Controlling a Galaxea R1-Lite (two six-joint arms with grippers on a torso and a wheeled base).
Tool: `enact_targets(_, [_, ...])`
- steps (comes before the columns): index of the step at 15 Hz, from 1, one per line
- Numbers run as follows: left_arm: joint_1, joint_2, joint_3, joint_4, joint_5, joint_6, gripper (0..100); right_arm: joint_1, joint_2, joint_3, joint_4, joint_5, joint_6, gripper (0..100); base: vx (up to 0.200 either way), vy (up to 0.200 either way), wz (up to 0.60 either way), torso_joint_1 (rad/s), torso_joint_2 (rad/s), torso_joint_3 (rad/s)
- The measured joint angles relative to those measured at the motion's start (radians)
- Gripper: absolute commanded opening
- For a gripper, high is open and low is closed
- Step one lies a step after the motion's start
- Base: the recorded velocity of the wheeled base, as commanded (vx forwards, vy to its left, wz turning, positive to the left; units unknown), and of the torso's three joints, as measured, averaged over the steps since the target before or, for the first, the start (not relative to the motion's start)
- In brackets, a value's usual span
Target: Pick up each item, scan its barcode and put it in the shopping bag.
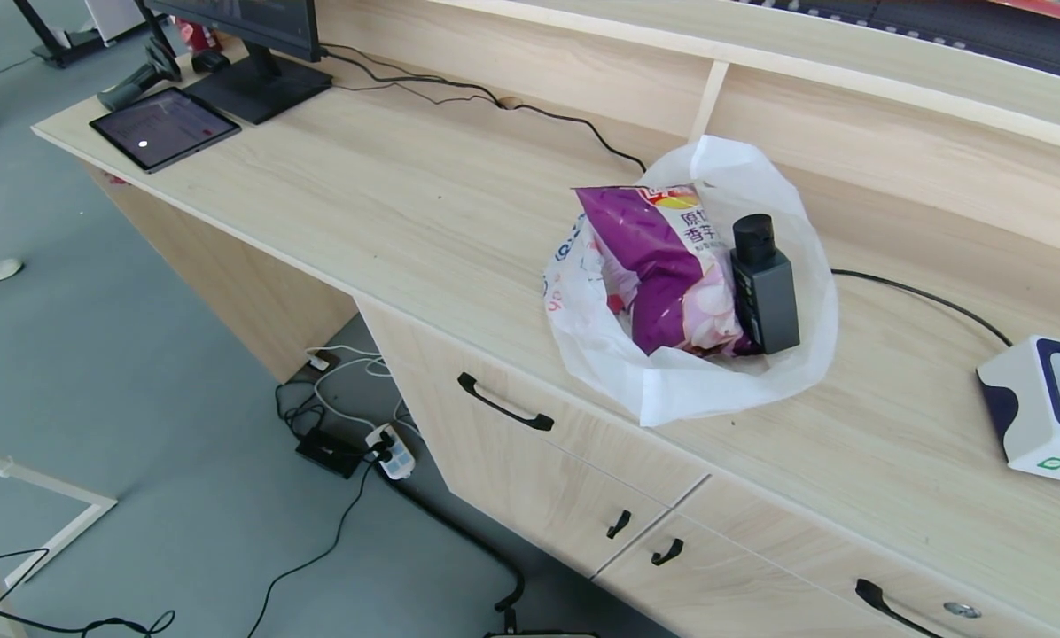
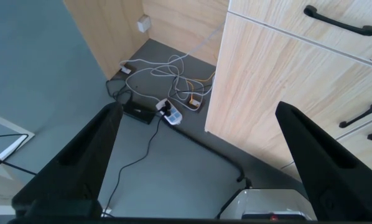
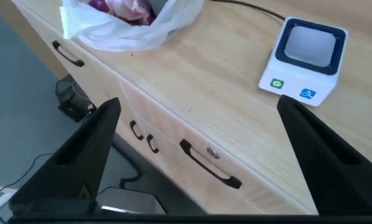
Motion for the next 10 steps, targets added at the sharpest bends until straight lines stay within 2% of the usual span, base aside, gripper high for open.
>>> enact_targets(1, [0.0, 0.0, 0.0, 0.0, 0.0, -0.001, 100, -0.053, -0.008, 0.019, -0.001, 0.017, 0.012, 100, 0.0, 0.0, 0.0, 0.0, 0.0, 0.0])
enact_targets(4, [0.001, 0.0, 0.0, 0.0, 0.0, -0.001, 100, -0.128, -0.064, 0.103, -0.064, 0.027, 0.022, 100, 0.0, 0.0, 0.0, 0.0, 0.0, 0.0])
enact_targets(8, [0.0, 0.0, 0.0, 0.0, 0.0, -0.003, 100, -0.148, -0.095, 0.289, -0.449, 0.026, -0.026, 100, 0.0, 0.0, 0.0, 0.0, 0.0, 0.0])
enact_targets(9, [0.0, 0.0, 0.0, 0.0, 0.0, -0.003, 100, -0.149, -0.097, 0.319, -0.463, 0.026, -0.034, 100, 0.0, 0.0, 0.0, 0.0, 0.0, 0.0])
enact_targets(10, [0.0, 0.0, 0.0, 0.0, 0.0, -0.003, 100, -0.149, -0.097, 0.333, -0.385, 0.027, -0.037, 100, 0.0, 0.0, 0.0, 0.0, 0.0, 0.0])
